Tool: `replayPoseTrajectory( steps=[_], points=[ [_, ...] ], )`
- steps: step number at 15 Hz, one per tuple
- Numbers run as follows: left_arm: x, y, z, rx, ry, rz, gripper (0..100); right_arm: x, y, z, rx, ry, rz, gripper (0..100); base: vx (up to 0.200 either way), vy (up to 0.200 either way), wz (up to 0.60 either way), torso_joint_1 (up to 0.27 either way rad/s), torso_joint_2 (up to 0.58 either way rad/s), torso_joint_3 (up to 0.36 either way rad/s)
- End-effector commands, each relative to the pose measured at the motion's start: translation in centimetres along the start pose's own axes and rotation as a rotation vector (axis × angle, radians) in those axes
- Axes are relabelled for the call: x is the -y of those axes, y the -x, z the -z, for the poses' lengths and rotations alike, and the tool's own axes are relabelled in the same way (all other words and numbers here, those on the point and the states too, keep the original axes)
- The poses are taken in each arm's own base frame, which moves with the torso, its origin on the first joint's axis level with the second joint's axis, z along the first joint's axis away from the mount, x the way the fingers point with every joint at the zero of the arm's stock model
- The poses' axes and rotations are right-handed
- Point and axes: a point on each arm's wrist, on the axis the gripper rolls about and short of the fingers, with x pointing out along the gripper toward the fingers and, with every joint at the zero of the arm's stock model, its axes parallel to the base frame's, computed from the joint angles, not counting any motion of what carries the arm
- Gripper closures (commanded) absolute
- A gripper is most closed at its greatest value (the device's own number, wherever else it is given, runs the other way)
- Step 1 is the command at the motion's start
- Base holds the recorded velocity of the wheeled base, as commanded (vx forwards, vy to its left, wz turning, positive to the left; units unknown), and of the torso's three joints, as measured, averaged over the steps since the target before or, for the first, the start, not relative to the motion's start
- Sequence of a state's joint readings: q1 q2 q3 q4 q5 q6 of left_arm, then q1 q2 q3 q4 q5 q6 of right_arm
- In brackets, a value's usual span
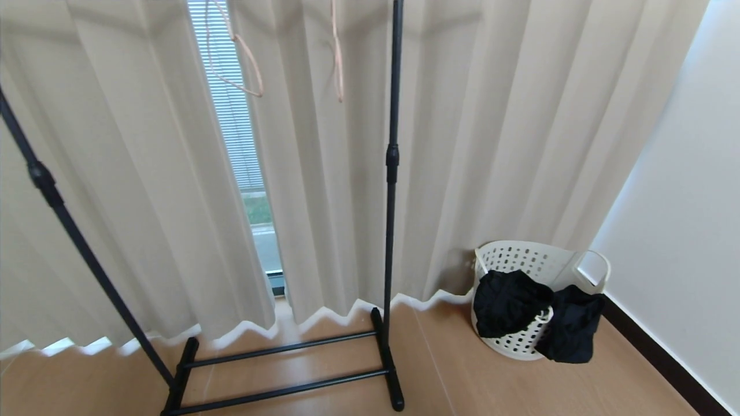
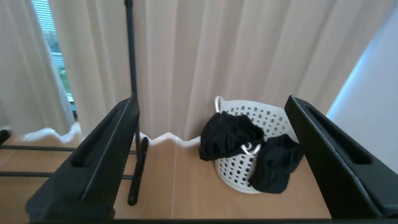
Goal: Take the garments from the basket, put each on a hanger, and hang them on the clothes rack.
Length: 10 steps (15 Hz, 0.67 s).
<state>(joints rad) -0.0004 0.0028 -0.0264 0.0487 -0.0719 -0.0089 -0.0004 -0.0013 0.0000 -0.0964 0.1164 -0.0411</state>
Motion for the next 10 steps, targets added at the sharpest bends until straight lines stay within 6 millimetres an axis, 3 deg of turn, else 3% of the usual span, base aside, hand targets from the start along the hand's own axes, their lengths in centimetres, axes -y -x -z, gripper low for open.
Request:
replayPoseTrajectory(
  steps=[1,4,10],
  points=[
    [0.0,-0.01,0.01,-0.001,0.0,0.0,0,0.01,-0.01,0.0,-0.001,-0.001,0.001,0,0.0,0.0,-0.6,0.012,0.0,0.002],
    [0.0,-0.02,0.07,-0.004,0.001,0.0,0,0.01,-0.01,0.0,-0.001,-0.001,-0.001,0,0.0,0.0,0.0,0.0,0.0,0.0],
    [0.0,-0.02,0.07,-0.004,-0.001,0.0,0,0.01,-0.01,0.0,-0.001,-0.003,0.001,0,0.0,-0.2,0.0,0.003,0.0,0.003]
  ],
)
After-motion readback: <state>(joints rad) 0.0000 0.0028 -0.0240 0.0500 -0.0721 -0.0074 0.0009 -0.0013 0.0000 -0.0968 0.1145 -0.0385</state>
